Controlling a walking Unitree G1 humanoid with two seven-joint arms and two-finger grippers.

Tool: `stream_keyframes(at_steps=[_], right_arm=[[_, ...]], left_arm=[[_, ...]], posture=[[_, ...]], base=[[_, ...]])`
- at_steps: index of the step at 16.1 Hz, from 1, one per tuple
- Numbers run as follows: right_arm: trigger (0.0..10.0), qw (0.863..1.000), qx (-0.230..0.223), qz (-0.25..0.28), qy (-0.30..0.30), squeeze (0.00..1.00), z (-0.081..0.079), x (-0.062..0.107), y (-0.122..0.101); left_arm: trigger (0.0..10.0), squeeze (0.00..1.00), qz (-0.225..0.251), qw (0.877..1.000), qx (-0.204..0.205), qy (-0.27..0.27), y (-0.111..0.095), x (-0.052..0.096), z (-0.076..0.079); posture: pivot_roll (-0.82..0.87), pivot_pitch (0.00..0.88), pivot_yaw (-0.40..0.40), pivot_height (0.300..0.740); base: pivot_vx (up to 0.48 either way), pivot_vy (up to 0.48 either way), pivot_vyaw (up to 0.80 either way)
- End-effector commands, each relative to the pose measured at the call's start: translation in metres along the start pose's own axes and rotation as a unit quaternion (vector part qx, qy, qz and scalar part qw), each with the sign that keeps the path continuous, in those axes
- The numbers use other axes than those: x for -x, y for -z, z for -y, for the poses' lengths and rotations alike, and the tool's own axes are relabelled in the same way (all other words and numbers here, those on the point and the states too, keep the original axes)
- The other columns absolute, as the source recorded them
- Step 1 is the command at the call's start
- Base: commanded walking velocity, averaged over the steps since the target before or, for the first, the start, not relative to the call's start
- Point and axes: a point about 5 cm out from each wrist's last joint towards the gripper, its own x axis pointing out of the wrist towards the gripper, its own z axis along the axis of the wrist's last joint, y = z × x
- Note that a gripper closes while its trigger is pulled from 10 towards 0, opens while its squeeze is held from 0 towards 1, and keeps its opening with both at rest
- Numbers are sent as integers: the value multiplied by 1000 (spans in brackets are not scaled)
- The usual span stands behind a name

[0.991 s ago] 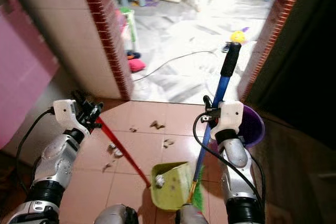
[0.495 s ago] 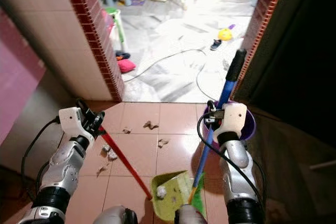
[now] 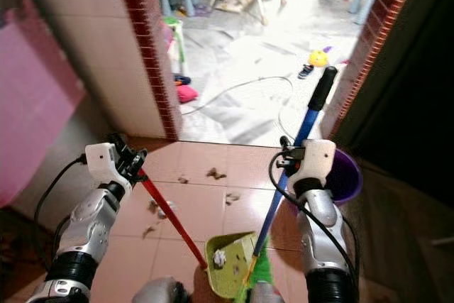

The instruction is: Sweep floor

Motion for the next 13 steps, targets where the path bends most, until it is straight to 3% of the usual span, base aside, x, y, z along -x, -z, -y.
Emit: stream_keyframes(at_steps=[1, 8, 13], right_arm=[[10000, 999, -37, 18, -10, 0, -5, -3, -7], [10000, 999, -21, 28, 4, 0, 1, -7, -13], [10000, 999, -12, 34, 11, 0, 5, -9, -15]], left_arm=[[10000, 0, 23, 999, 17, 15, -11, -3, 5], [10000, 0, 26, 999, 19, 24, -18, -6, 6], [10000, 0, 45, 998, 8, 33, -22, -5, 7]], posture=[[-130, 0, 71, 740], [-131, 0, 72, 740], [-133, 0, 73, 740]], base=[[0, 480, 0], [0, 453, 0], [0, 0, 0]])
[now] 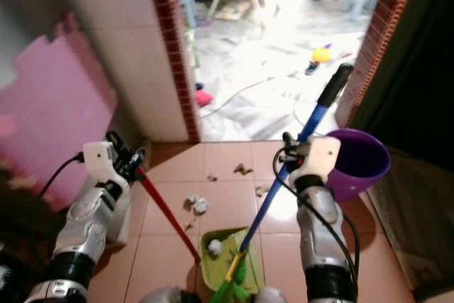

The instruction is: Sweep floor

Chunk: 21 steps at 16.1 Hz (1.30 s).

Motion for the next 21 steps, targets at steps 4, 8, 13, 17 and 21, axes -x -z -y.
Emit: stream_keyframes(at_steps=[4, 8, 13, 17, 21], right_arm=[[10000, 998, -3, 12, -56, 0, -13, -5, -7], [10000, 989, 42, 22, -138, 0, -23, -4, -12], [10000, 986, 92, 38, -135, 0, -15, -6, -17], [10000, 985, 148, 58, -65, 0, 1, 2, -19], [10000, 973, 219, 73, -1, 0, 17, 2, -24]], left_arm=[[10000, 0, 14, 995, -2, 99, -15, -3, 20], [10000, 0, 13, 994, -24, 109, -16, -3, 20], [10000, 0, 12, 995, -43, 88, -17, -6, 16], [10000, 0, 49, 996, -20, 68, -28, -14, 12], [10000, 0, 65, 995, -18, 68, -38, -22, 12]], posture=[[-130, 0, 72, 740], [-135, 0, 70, 740], [-135, 0, 72, 740], [-140, 0, 71, 740], [-149, 0, 78, 740]], base=[[0, 0, 0], [0, 0, 0], [0, 0, 0], [0, 0, 0], [0, 0, 0]])
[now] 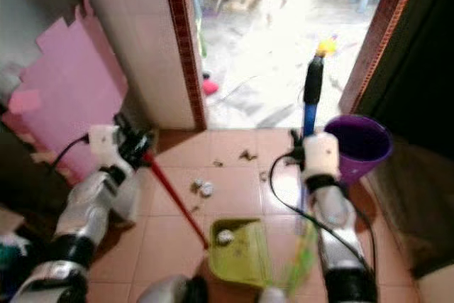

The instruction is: Sweep floor

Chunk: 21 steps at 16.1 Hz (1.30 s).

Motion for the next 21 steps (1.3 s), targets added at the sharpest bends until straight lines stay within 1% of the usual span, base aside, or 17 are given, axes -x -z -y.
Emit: stream_keyframes(at_steps=[1, 3, 5, 8, 10, 13, 16, 18, 21], right_arm=[[10000, 999, 8, 26, 16, 0, 3, -7, -11], [10000, 999, -23, 10, 39, 0, 5, -6, -7], [10000, 999, -35, 7, 34, 0, -3, -4, -4], [10000, 999, -36, 9, 31, 0, -9, -3, -4], [10000, 999, -40, 13, 27, 0, -13, -4, -5], [10000, 999, -29, 11, 27, 0, -9, -1, -3], [10000, 999, -21, 0, 30, 0, -4, 5, 4], [10000, 999, -35, -7, 26, 0, -6, 6, 6], [10000, 999, -38, -8, 16, 0, -14, 8, 7]], left_arm=[[10000, 0, 24, 1000, 7, -9, -11, -5, -4], [10000, 0, 22, 1000, 11, -6, -9, -5, -2], [10000, 0, 28, 999, 14, 7, -6, -4, 2], [10000, 0, 21, 1000, 15, 8, -3, -3, 1], [10000, 0, 23, 1000, 20, 5, -4, -3, -2], [10000, 0, 28, 999, 23, 7, -6, -5, -1], [10000, 0, 36, 999, 27, 6, -10, -9, -1], [10000, 0, 40, 999, 27, 9, -13, -12, 0], [10000, 0, 41, 999, 25, 6, -15, -13, -2]], posture=[[-151, 0, 79, 740], [-150, 0, 78, 740], [-150, 0, 82, 740], [-148, 0, 86, 740], [-147, 0, 92, 740], [-153, 0, 89, 740], [-158, 0, 90, 740], [-160, 0, 93, 740], [-157, 0, 94, 740]], base=[[0, 0, 0], [0, 0, 0], [0, 0, -622], [0, 0, -735], [120, 0, -584], [291, 0, -433], [289, 0, -425], [291, 0, 0], [311, 0, 0]])
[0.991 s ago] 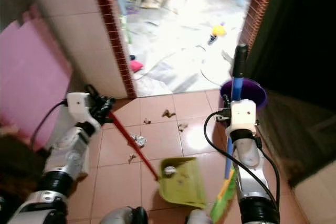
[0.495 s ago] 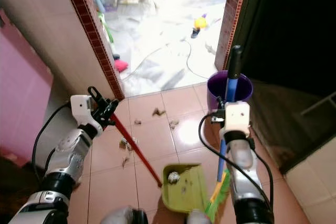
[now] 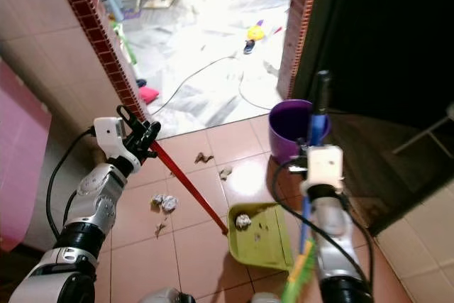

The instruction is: Sweep floor

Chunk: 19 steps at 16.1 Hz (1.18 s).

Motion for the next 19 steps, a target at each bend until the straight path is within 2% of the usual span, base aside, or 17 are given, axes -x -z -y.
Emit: stream_keyframes(at_steps=[1, 6, 10, 14, 17, 19], right_arm=[[10000, 1000, -3, 16, -8, 0, -3, -2, -7], [10000, 1000, -15, 6, 0, 0, -7, 5, -2], [10000, 1000, -26, 2, 1, 0, -10, 7, 0], [10000, 999, -38, 3, -1, 0, -15, 9, -1], [10000, 999, -43, 3, -5, 0, -17, 8, -1], [10000, 999, -44, 7, -21, 0, -21, 4, -4]], left_arm=[[10000, 0, 21, 1000, -4, -6, -11, -1, -6], [10000, 0, 6, 1000, 1, -14, 5, 8, -6], [10000, 0, 8, 1000, 8, -26, 12, 13, -3], [10000, 0, 13, 999, 4, -38, 12, 19, -6], [10000, 0, 16, 999, -2, -44, 10, 21, -10], [10000, 0, 22, 999, -3, -50, 5, 21, -12]], posture=[[-155, 0, 94, 740], [-157, 0, 98, 740], [-159, 0, 97, 740], [-157, 0, 102, 740], [-151, 0, 100, 740], [-146, 0, 89, 740]], base=[[307, 0, 0], [310, 0, 0], [330, 0, -478], [337, 0, -477], [359, 0, 0], [313, 364, 0]])
